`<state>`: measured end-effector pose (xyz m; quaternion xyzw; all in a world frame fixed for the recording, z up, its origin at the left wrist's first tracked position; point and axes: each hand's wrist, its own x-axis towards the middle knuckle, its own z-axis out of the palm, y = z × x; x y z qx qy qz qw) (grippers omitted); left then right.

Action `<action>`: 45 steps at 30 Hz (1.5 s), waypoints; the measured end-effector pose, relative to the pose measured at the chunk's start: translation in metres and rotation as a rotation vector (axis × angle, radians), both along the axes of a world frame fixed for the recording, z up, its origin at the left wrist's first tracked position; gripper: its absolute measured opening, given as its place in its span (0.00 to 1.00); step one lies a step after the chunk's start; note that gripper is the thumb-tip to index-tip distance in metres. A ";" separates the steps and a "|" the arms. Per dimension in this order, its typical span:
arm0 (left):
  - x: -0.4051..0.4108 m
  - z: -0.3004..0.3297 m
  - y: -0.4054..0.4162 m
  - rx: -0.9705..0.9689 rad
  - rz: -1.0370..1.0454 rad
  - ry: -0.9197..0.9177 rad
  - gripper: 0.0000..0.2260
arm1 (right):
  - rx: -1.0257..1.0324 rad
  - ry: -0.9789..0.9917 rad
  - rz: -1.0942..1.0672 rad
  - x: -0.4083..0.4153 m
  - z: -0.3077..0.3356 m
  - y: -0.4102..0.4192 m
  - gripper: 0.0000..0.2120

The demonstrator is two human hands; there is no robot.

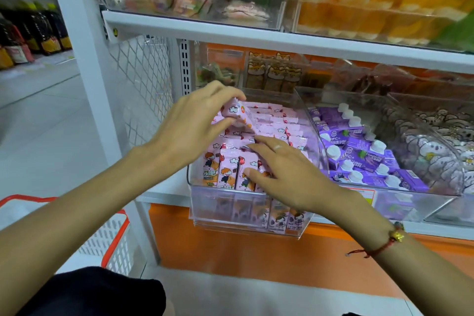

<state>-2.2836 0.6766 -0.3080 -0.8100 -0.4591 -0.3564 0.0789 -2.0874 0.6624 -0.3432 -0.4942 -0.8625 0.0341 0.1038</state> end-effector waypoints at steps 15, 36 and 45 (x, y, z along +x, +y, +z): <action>0.016 0.052 0.056 -0.379 -0.023 0.318 0.17 | 0.038 0.136 -0.051 -0.001 0.002 -0.009 0.25; 0.032 0.009 0.084 -0.538 -0.055 0.547 0.10 | 0.079 0.066 -0.054 -0.002 0.006 -0.004 0.27; 0.034 0.009 0.059 -0.390 -0.015 0.491 0.14 | 0.109 -0.013 -0.003 0.004 0.003 -0.020 0.21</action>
